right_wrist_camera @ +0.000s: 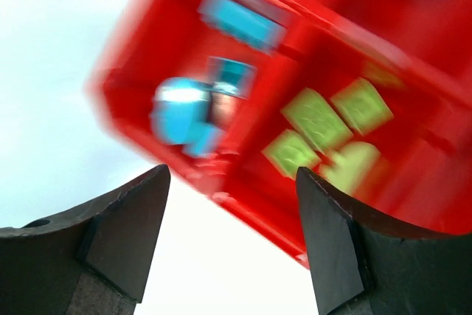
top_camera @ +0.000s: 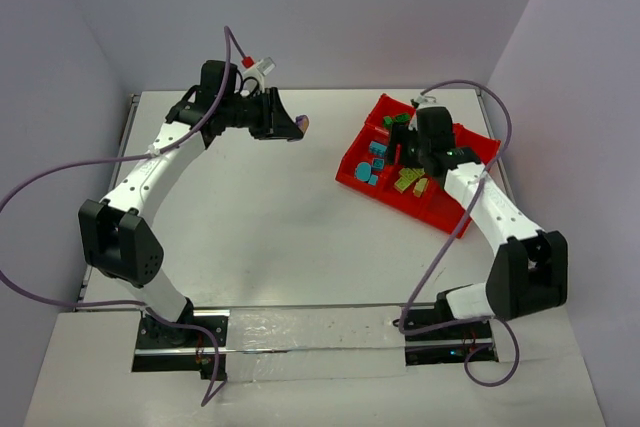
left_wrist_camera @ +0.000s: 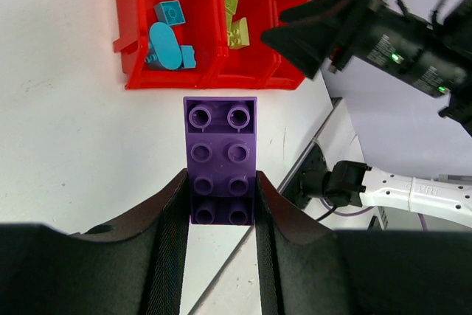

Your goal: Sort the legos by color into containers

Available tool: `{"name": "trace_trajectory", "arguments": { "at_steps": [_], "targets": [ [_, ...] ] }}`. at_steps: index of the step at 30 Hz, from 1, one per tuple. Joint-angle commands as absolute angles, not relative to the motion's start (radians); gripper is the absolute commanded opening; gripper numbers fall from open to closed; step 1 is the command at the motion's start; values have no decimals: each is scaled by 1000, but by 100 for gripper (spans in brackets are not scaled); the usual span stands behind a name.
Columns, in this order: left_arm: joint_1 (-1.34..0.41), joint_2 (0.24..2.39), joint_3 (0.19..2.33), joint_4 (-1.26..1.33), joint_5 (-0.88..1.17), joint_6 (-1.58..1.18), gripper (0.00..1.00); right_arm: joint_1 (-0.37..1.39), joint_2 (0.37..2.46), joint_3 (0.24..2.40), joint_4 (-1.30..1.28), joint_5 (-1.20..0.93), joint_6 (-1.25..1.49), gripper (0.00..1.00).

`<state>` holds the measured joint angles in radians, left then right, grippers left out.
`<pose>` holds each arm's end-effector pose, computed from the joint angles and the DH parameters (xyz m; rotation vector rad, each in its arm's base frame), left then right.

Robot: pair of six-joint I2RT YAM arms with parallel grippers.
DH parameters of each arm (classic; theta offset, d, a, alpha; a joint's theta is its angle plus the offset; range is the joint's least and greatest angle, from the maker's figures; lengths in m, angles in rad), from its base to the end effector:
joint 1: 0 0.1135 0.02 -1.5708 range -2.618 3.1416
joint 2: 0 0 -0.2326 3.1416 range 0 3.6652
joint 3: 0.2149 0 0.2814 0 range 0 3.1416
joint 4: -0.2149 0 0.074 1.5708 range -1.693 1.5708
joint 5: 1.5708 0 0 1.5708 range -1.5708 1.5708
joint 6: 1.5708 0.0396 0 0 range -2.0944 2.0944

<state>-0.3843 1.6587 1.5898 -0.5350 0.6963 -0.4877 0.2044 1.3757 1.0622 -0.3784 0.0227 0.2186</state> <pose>0.3657 -0.1753 0.3269 0.3111 2.2637 -1.2361 0.3355 0.0686 0.2415 0.0282 2.2700 0.1988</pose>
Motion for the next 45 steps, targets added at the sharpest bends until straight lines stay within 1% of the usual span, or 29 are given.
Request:
{"name": "trace_trajectory", "arguments": {
  "at_steps": [1, 3, 4, 6, 8, 11, 13, 14, 17, 21, 25, 28, 36, 39, 45],
  "targets": [
    [-395, 1663, 1638, -526, 766, -457, 0, 316, 1235, 1076, -177, -251, 51, 76],
    [-400, 1657, 1632, -524, 794, -445, 0, 355, 1200, 1065, -98, -352, 27, 75],
    [-403, 1650, 1626, -521, 807, -435, 0, 361, 1202, 1081, -75, -443, 35, 73],
    [-405, 1638, 1612, -512, 819, -431, 0, 364, 1230, 1129, -74, -561, 45, 73],
    [-406, 1633, 1600, -512, 885, -406, 0, 369, 1281, 1201, -79, -700, 72, 72],
    [-408, 1630, 1589, -516, 920, -386, 0, 370, 1334, 1271, -65, -790, 144, 71],
    [-408, 1615, 1578, -502, 955, -377, 0, 368, 1373, 1302, -36, -896, 189, 71],
    [-408, 1615, 1574, -501, 956, -374, 0, 368, 1385, 1307, -13, -898, 219, 71],
    [-408, 1582, 1542, -443, 1032, -376, 0, 365, 1419, 1312, 120, -1011, 358, 71],
    [-408, 1525, 1493, -386, 1050, -365, 0, 349, 1455, 1323, 215, -1069, 473, 72],
    [-408, 1455, 1460, -360, 976, -329, 0, 336, 1488, 1357, 195, -1115, 511, 72],
    [-408, 1427, 1451, -361, 958, -313, 0, 336, 1504, 1362, 195, -1143, 529, 72],
    [-411, 1408, 1445, -348, 963, -316, 0, 345, 1520, 1347, 323, -1223, 645, 71],
    [-410, 1412, 1453, -362, 956, -312, 0, 358, 1530, 1350, 370, -1268, 672, 69],
    [-416, 1408, 1454, -356, 963, -317, 0, 382, 1558, 1377, 381, -1313, 694, 66]
  ]
}}
